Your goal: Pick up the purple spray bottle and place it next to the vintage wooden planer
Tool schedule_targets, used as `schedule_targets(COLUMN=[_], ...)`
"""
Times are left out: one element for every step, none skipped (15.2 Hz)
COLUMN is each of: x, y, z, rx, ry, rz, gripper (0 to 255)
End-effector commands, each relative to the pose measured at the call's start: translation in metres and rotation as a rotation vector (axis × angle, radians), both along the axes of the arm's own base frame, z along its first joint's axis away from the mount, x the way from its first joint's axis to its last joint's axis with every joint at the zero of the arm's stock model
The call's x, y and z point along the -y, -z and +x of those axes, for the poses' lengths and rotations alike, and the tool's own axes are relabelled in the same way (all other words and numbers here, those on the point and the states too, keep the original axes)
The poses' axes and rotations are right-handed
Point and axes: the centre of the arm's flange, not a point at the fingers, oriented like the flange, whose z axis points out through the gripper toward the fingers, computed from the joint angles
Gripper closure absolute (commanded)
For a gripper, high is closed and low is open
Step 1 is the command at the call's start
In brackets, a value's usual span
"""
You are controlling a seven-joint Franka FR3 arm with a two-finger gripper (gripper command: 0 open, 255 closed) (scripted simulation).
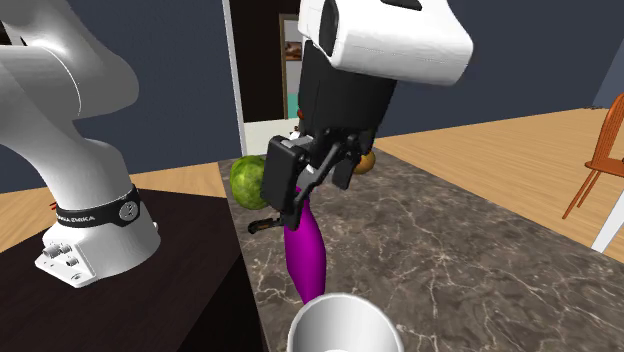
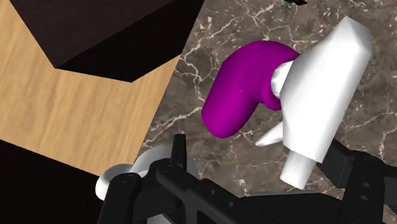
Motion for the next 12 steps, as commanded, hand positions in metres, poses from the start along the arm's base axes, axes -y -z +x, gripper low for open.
schedule_targets(x=[0.015,0.022,0.023,0.022,0.021,0.02,0.018,0.017,0.016,0.014,0.014,0.014], y=[0.024,0.035,0.037,0.042,0.047,0.052,0.057,0.062,0.067,0.075,0.075,0.075], z=[0.012,0.018,0.018,0.017,0.016,0.015,0.014,0.013,0.012,0.01,0.01,0.01], rx=[-0.022,-0.033,-0.034,-0.034,-0.034,-0.034,-0.034,-0.034,-0.034,-0.034,-0.034,-0.034], ry=[0.05,0.074,0.078,0.078,0.078,0.078,0.078,0.078,0.078,0.078,0.078,0.078], rz=[0.017,0.026,0.027,0.027,0.027,0.027,0.027,0.027,0.027,0.027,0.027,0.027], gripper=[0,0,0,0,0,0,0,0,0,0,0,0])
